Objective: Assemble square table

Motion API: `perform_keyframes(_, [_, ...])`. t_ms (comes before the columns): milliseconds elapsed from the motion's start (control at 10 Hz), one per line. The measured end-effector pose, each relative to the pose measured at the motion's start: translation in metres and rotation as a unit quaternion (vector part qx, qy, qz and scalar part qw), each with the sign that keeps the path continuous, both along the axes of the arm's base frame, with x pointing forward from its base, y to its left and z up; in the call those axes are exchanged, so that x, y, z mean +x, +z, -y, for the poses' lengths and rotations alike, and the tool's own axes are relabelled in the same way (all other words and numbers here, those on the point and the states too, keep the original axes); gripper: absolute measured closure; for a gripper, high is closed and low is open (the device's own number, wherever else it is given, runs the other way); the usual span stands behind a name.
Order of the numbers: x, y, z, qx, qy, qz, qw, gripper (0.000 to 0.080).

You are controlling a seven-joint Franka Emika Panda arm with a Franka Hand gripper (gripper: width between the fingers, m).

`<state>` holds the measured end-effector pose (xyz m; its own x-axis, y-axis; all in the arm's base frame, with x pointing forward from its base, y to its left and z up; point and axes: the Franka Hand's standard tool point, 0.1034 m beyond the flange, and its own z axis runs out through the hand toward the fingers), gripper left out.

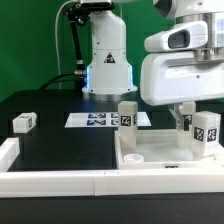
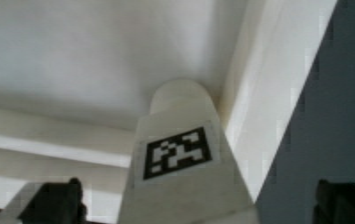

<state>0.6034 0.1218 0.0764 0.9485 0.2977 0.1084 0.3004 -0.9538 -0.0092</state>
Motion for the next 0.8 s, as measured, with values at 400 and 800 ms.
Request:
perform_keyframes(400, [0.0003, 0.0000, 0.0010, 0.000, -0.005, 0.000, 1.000, 0.0509])
perform_keyframes(800, [0.0002, 0.0000, 0.0008, 0.005, -0.046, -0.002, 0.999, 0.0509])
